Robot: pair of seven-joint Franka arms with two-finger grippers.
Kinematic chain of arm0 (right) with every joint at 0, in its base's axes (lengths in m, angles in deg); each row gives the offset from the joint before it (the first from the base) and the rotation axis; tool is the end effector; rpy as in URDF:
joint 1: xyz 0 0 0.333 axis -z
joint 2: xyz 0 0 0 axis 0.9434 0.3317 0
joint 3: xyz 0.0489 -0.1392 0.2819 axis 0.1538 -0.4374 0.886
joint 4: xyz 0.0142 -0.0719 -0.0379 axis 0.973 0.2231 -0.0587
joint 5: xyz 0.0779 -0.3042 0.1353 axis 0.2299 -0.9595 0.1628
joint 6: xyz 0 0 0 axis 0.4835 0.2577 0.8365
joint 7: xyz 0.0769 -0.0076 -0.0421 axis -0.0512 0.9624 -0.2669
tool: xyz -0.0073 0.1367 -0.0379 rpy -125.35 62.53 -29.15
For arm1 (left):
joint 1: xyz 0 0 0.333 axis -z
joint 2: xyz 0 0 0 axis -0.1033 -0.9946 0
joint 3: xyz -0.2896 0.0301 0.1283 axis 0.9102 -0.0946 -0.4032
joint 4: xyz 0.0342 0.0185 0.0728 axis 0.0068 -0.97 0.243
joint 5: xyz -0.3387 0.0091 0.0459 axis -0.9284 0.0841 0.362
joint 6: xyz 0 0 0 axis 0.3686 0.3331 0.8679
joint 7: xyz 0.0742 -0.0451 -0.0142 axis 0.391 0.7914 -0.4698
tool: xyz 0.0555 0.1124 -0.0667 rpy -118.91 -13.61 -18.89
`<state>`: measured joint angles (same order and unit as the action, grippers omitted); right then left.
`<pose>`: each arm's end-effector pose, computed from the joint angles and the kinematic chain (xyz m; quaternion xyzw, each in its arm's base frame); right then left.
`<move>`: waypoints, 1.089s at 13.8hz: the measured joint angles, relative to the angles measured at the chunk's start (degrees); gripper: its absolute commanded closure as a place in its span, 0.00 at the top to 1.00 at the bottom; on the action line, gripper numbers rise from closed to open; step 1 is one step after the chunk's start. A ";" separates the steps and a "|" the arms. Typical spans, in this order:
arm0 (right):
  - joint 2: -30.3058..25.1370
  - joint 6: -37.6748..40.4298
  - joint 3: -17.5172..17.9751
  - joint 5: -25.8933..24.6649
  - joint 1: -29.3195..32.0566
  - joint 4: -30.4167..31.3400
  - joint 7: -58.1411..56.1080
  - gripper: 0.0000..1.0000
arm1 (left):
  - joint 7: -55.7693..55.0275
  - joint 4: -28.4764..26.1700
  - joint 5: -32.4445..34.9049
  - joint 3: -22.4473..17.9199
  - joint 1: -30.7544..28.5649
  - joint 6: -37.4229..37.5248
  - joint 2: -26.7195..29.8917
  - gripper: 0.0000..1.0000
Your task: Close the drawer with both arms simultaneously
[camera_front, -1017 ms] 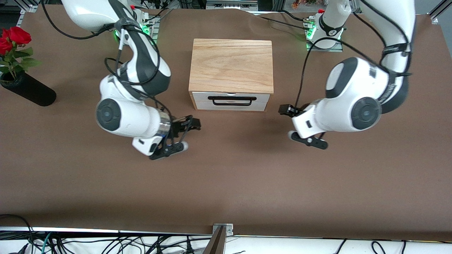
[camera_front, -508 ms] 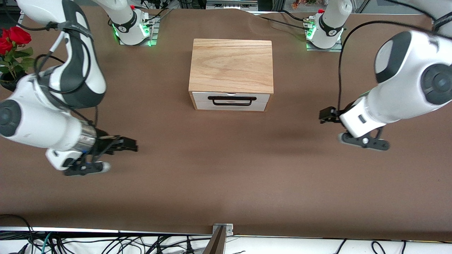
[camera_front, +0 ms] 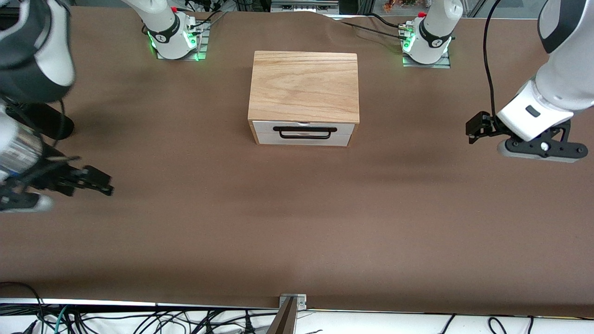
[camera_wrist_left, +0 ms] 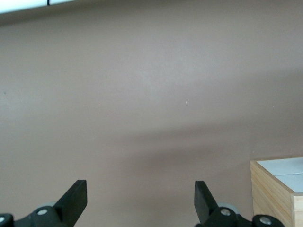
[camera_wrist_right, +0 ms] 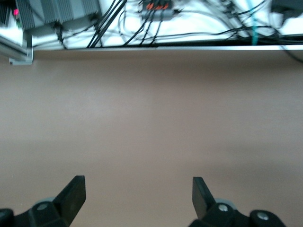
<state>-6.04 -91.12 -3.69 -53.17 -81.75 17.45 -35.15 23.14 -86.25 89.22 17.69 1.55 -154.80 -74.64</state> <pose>0.6397 0.0422 0.5486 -0.9945 0.0163 -0.0961 0.0389 0.5467 -0.0790 0.5659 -0.9970 0.0620 -0.0101 0.0443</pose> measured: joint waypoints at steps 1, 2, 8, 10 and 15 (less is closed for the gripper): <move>-2.76 -0.37 -0.02 -0.03 0.84 2.98 -0.02 1.00 | 0.00 -3.06 -0.57 -0.02 -0.33 -2.42 2.14 1.00; -5.31 -0.45 -0.01 -0.25 1.38 5.89 -0.03 1.00 | 0.00 -6.02 -2.13 -0.03 -0.73 -4.32 4.30 1.00; -10.76 1.34 3.32 -4.24 3.51 12.01 -0.01 1.00 | 1.26 -14.36 -3.68 -0.10 -3.62 -7.16 10.51 1.00; -10.70 1.90 3.34 -4.56 3.71 12.01 -0.01 1.00 | 1.51 -14.56 -3.54 -0.09 -3.75 -7.18 10.52 1.00; -10.37 2.19 3.44 -4.60 3.81 12.01 -0.01 1.00 | 1.94 -14.71 -2.43 -0.05 -3.73 -7.18 10.52 1.00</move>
